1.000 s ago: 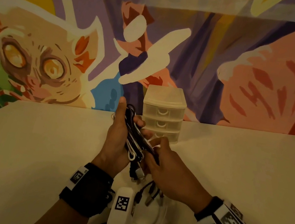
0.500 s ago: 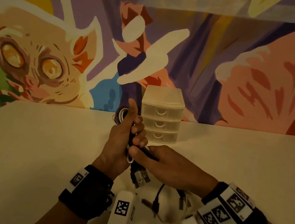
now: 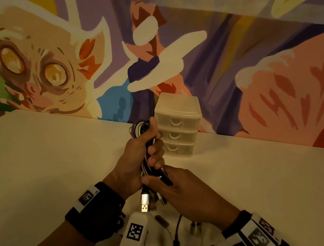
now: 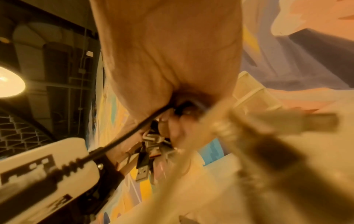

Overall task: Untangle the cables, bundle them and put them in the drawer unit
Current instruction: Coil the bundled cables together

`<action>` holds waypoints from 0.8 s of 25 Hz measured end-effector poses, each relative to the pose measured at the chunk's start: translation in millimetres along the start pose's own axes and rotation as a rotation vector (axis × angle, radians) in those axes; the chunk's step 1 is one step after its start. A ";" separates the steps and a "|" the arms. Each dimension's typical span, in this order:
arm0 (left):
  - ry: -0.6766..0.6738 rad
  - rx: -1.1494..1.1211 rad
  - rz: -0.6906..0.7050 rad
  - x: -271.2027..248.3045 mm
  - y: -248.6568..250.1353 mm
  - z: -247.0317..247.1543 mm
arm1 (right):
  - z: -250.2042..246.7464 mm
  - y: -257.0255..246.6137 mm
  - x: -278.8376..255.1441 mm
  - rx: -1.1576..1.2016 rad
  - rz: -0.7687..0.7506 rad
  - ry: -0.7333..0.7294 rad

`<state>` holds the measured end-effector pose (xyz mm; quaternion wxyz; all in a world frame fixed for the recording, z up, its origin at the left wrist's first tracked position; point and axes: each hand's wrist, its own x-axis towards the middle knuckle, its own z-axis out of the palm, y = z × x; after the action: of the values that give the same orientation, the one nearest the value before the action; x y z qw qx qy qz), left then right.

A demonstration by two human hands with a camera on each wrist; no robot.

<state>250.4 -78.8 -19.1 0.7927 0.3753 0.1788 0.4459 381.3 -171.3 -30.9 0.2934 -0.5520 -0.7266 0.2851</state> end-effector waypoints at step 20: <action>0.362 0.036 0.251 3.9 28.2 -20.0 | -10.9 -3.4 -11.1 -0.137 0.054 0.023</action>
<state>223.9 -57.8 -10.7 0.6789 0.3226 0.2783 0.5979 389.7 -181.9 -22.4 0.2556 -0.5932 -0.7260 0.2362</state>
